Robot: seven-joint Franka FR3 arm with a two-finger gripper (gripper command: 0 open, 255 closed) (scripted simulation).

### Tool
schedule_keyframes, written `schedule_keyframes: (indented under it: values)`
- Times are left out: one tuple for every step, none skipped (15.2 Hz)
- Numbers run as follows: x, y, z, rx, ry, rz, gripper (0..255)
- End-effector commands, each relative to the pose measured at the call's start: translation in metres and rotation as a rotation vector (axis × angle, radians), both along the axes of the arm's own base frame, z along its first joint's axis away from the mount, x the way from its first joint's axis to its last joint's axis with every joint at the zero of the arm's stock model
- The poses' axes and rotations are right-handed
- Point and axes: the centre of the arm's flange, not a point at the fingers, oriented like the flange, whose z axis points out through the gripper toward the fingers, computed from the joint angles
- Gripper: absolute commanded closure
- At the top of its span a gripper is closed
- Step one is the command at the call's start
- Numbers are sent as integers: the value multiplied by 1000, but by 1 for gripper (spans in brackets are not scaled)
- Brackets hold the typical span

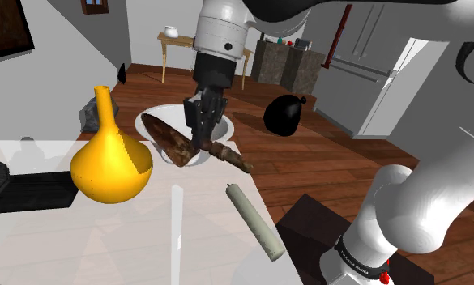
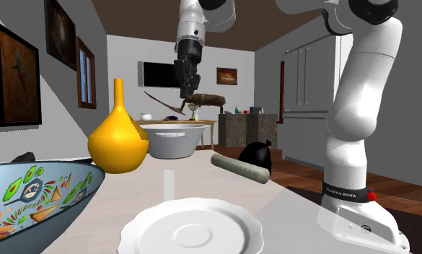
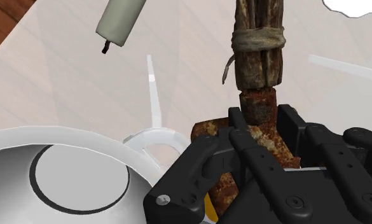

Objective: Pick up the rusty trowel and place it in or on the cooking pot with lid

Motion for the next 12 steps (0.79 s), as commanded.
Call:
schedule_keyframes:
  values:
    - [22, -17, -1, 0, 0, 0, 255]
    - [33, -25, -1, 0, 0, 0, 255]
    - [43, -33, -2, 0, 0, 0, 255]
    - [54, -41, -2, 0, 0, 0, 255]
    - [65, -48, -2, 0, 0, 0, 255]
    - [75, -56, -3, 0, 0, 0, 255]
    - [86, -64, -3, 0, 0, 0, 255]
    - [96, -72, -3, 0, 0, 0, 255]
    - [107, -80, -3, 0, 0, 0, 255]
    - [118, -88, -4, 0, 0, 0, 255]
    - [128, -95, -4, 0, 0, 0, 255]
    - [139, -103, -4, 0, 0, 0, 255]
